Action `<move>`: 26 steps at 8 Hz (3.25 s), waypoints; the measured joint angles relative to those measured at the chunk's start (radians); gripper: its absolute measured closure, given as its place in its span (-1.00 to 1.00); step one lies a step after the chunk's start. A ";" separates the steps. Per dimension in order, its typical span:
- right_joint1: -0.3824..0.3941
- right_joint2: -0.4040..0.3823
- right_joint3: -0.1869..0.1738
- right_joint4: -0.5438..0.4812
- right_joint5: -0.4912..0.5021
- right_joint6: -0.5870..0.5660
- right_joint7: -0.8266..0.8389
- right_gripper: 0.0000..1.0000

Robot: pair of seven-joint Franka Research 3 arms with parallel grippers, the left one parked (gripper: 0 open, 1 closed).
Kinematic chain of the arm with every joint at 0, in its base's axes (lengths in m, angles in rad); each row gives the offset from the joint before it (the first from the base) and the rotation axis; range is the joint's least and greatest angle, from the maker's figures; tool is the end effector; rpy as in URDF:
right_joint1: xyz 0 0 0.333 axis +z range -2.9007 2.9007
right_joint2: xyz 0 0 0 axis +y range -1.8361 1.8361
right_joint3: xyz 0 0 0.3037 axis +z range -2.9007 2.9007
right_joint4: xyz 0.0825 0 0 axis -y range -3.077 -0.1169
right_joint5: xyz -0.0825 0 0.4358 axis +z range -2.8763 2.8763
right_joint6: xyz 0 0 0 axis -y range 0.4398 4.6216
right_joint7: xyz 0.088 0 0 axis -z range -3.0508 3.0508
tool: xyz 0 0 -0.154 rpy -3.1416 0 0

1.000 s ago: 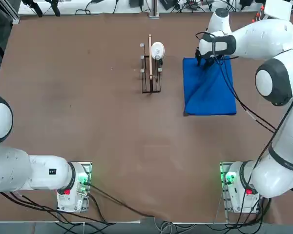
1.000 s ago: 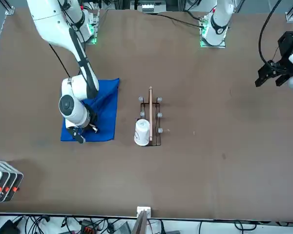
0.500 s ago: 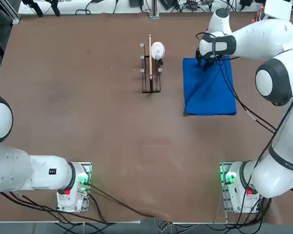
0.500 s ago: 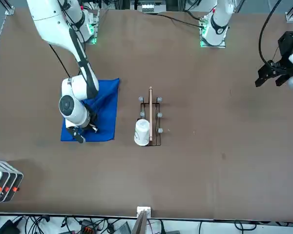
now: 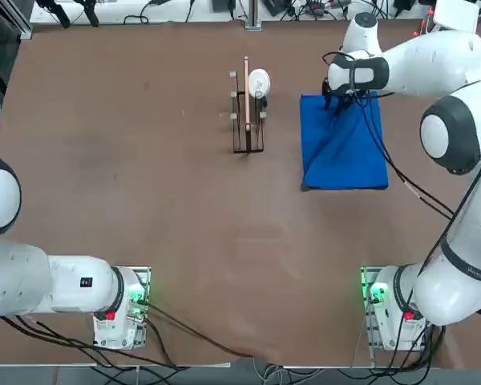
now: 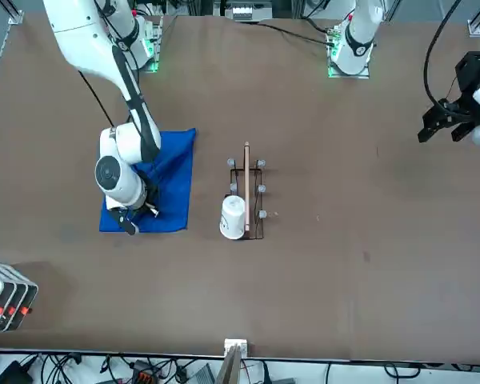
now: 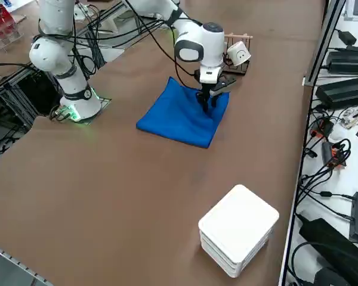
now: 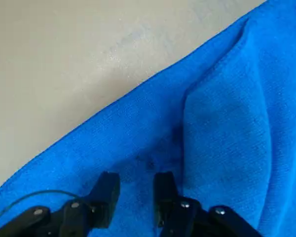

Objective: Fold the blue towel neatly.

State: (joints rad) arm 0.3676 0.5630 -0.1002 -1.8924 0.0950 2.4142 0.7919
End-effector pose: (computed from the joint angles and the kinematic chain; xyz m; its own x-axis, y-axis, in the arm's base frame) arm 0.6305 0.1741 0.1051 0.8346 -0.5500 -0.0312 -0.5495 -0.8352 0.0216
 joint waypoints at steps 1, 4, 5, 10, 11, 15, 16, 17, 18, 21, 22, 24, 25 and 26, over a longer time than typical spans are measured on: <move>0.000 -0.001 -0.001 0.000 0.000 -0.001 0.000 0.09; -0.002 -0.001 -0.001 -0.004 0.000 -0.012 0.000 0.09; -0.003 -0.001 -0.002 -0.005 0.000 -0.026 0.000 0.09; -0.012 -0.001 -0.002 -0.005 0.000 -0.059 0.000 0.09; -0.013 -0.001 -0.002 -0.005 0.000 -0.063 0.000 0.09; -0.021 -0.001 -0.002 -0.005 0.000 -0.072 0.000 0.09; -0.023 -0.001 -0.002 -0.006 0.000 -0.073 0.000 0.09; -0.024 -0.001 -0.002 -0.006 0.000 -0.073 0.000 0.09; -0.025 -0.001 -0.002 -0.007 0.000 -0.073 0.000 0.09; -0.030 0.001 -0.002 -0.008 0.000 -0.069 0.000 0.05; -0.031 0.005 -0.002 -0.008 0.000 -0.067 0.000 -0.11; -0.031 0.007 -0.002 -0.009 0.000 -0.061 0.000 -0.11; -0.031 0.007 -0.002 -0.009 0.000 -0.060 0.000 -0.09; -0.031 0.007 -0.002 -0.009 0.000 -0.060 0.000 -0.06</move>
State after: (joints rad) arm 0.3368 0.5695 -0.1020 -1.9019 0.0951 2.3542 0.7921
